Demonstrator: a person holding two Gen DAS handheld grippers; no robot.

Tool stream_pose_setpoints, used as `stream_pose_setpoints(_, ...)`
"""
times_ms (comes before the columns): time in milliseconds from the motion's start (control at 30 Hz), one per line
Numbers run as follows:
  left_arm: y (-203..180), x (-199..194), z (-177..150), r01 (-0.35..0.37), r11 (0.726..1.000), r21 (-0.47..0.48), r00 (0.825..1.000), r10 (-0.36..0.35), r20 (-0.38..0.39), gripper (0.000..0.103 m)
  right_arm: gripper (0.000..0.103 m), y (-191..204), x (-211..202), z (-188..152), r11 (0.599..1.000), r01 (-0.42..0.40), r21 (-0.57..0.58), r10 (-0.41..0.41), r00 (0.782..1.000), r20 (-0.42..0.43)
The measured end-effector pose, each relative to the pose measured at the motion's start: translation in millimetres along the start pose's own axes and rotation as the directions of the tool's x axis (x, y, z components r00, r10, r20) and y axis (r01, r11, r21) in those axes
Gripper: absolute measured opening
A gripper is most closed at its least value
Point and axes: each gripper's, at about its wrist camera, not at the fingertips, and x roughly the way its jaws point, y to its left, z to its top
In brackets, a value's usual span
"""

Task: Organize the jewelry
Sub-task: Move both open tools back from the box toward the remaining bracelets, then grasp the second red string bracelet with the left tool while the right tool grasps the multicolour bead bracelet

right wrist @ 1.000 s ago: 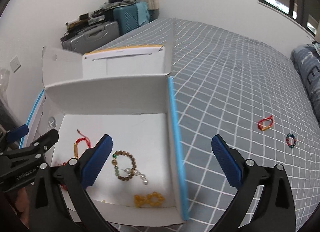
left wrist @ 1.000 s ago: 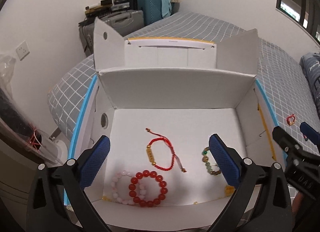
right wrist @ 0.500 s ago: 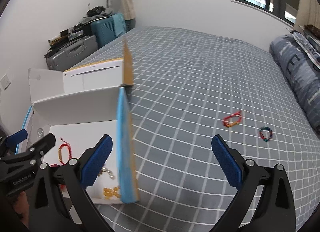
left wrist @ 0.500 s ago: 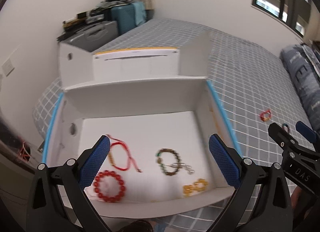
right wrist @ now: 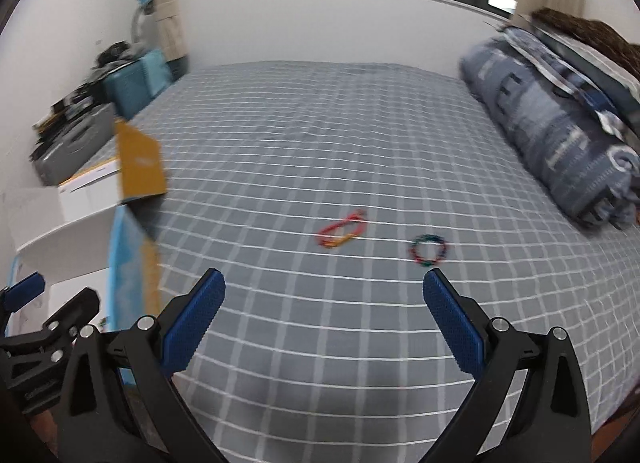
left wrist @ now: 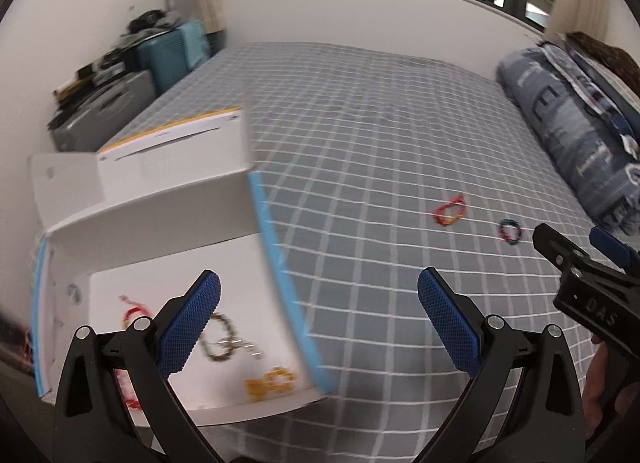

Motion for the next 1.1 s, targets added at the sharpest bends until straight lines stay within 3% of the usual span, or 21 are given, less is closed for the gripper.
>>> stream_pose_setpoints(433, -94, 89, 19, 0.081, 0.993, 0.084, 0.994, -0.074, -0.085, 0.097, 0.095, -105, 73, 0, 0.988, 0.120, 0.099, -0.111, 0.989, -0.098)
stream_pose_setpoints(567, -119, 125, 31, 0.101, 0.990, 0.097, 0.989, -0.089, -0.116, 0.097, 0.095, -124, 105, 5, 0.986, 0.118, 0.120, -0.104, 0.987, -0.121)
stream_pose_setpoints(800, -164, 193, 54, 0.076, 0.983, 0.164, 0.988, -0.052, -0.148, 0.097, 0.095, -146, 166, 15, 0.983, 0.136, 0.126, -0.114, 0.979, -0.171)
stream_pose_setpoints(1100, -189, 260, 61, 0.099, 0.981, 0.168, 0.978, -0.065, -0.197, 0.097, 0.095, -157, 230, 14, 0.984, 0.108, 0.139, -0.073, 0.970, -0.233)
